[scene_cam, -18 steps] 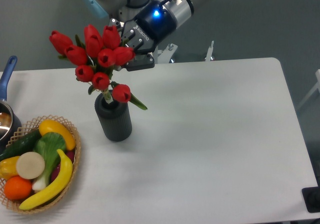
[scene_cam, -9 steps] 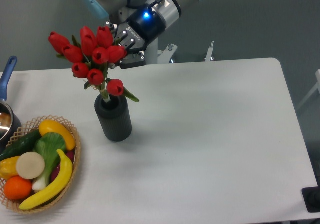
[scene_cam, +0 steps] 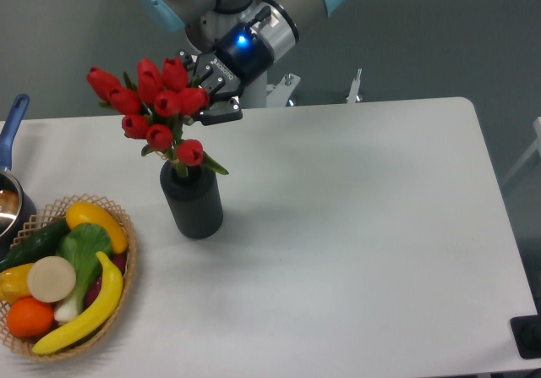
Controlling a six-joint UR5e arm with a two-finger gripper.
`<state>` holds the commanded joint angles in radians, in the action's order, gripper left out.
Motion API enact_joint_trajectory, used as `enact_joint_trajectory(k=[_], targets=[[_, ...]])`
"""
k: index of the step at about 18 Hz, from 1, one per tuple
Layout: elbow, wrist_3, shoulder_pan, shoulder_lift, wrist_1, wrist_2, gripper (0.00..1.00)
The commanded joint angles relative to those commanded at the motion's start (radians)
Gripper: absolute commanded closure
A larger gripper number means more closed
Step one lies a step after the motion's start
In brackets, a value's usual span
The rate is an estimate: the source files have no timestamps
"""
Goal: Insert the flowers into the vase
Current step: 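Push the tulips deeper into the vase and hold them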
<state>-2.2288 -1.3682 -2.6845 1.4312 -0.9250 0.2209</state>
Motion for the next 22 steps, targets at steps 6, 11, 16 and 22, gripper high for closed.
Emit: enact_joint_trajectory(k=[6,11,16,22], targets=[[-0.064,-0.138,0.002,0.032,0.002,0.006,0.76],[-0.086,-0.155,0.0,0.066,0.017,0.009,0.71],[-0.11,-0.183,-0.005,0.072,0.015,0.009,0.59],[-0.111,-0.183,-0.006,0.107,0.017,0.011,0.45]])
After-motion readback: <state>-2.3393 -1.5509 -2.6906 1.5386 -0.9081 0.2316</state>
